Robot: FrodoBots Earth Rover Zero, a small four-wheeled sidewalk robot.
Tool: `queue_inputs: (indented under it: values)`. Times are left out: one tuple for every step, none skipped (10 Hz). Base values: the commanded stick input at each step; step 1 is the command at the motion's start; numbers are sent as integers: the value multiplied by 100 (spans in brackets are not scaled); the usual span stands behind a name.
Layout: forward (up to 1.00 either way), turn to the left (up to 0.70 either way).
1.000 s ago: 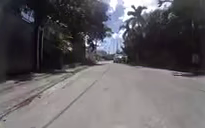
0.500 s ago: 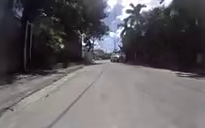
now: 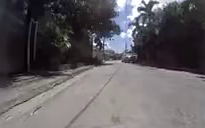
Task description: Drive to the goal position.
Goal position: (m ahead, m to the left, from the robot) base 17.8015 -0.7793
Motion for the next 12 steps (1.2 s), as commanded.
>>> queue_inputs:
  values:
    - [100, 15]
    - [100, 18]
    - [100, 9]
    - [100, 1]
    - [100, 0]
    - [100, 0]
    - [100, -3]
    - [100, -39]
    - [100, -40]
    - [100, -40]
    - [100, -40]
    - [100, -40]
